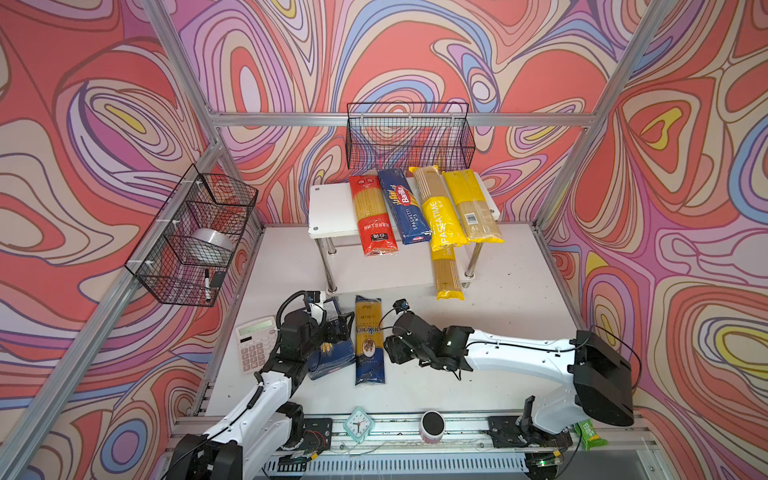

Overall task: Arrange pasta packages on shelves
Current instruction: Rotate the pasta bag at the center of the table.

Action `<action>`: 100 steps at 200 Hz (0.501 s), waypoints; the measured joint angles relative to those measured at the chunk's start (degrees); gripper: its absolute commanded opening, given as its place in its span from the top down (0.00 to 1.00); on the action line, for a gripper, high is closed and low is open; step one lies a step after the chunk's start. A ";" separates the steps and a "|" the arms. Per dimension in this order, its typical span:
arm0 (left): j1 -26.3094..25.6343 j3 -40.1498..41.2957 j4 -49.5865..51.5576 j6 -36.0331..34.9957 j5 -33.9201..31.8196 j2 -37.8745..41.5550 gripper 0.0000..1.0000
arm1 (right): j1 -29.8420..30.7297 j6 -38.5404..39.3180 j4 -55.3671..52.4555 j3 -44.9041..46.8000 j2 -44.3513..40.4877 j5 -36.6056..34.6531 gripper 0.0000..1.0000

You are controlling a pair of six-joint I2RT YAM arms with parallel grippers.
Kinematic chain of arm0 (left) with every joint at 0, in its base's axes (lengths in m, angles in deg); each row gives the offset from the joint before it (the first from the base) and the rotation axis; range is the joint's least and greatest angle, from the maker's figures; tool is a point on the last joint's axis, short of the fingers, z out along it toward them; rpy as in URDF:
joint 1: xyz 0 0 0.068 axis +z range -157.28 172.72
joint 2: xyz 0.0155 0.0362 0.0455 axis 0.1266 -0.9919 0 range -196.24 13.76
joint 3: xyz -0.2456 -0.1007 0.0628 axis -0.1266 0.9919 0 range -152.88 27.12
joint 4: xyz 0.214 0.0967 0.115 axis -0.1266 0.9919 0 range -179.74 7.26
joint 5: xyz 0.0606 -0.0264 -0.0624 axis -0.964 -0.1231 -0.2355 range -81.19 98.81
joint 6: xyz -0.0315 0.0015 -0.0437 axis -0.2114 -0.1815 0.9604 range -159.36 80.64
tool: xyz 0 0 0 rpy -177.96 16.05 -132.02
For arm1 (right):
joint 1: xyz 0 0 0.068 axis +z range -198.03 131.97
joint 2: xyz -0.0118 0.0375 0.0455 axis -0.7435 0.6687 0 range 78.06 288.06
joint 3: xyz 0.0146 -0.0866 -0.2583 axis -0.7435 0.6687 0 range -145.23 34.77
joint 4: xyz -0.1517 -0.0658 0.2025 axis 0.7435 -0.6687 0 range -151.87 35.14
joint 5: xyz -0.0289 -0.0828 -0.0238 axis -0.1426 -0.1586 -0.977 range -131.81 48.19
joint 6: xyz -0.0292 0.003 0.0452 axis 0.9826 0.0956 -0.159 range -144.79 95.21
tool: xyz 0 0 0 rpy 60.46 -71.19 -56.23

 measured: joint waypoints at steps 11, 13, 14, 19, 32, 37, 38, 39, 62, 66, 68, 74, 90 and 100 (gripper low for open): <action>0.00 -0.02 0.28 0.26 -0.31 0.15 0.00 | 0.96 0.24 0.81 -1.33 2.27 0.17 0.25; 0.00 -0.02 0.33 0.33 -0.33 0.20 0.00 | 1.07 0.31 0.90 -1.53 2.56 0.17 0.25; 0.00 -0.02 0.37 0.37 -0.37 0.20 0.00 | 1.18 0.35 0.98 -1.75 2.89 0.15 0.24; 0.00 -0.07 0.59 0.39 -0.55 0.33 0.00 | 1.51 0.44 1.38 -2.38 3.96 0.33 0.23; 0.00 -0.13 1.27 0.44 -1.20 0.85 0.00 | 2.36 0.85 2.43 -3.96 6.56 0.61 0.21; 0.00 -0.13 1.51 0.46 -1.49 1.09 0.00 | 2.69 1.01 2.89 -4.46 7.54 0.68 0.20; 0.00 -0.13 1.57 0.48 -1.55 1.16 0.00 | 2.73 1.05 2.95 -4.55 7.67 0.70 0.20; 0.00 -0.13 1.73 0.48 -1.70 1.27 0.00 | 2.78 1.09 3.02 -4.59 7.78 0.72 0.20; 0.00 -0.13 2.84 0.76 -2.56 2.62 0.00 | 3.45 1.46 3.48 -6.34 10.75 0.94 0.16; 0.00 -0.13 3.04 0.81 -2.67 2.91 0.00 | 3.48 1.51 3.41 -6.69 11.19 0.94 0.15; 0.00 -0.13 3.15 0.83 -2.69 3.06 0.00 | 3.48 1.60 3.34 -6.93 11.47 0.83 0.14; 0.00 -0.13 3.43 0.83 -2.80 3.52 0.00 | 3.48 1.60 3.17 -7.52 12.11 0.66 0.13; 0.00 -0.13 4.31 0.85 -3.13 4.90 0.00 | 3.41 1.77 2.97 -9.03 13.88 -0.04 0.11; 0.00 -0.13 4.66 0.85 -3.34 5.73 0.00 | 3.41 1.79 2.86 -9.44 14.56 -0.61 0.11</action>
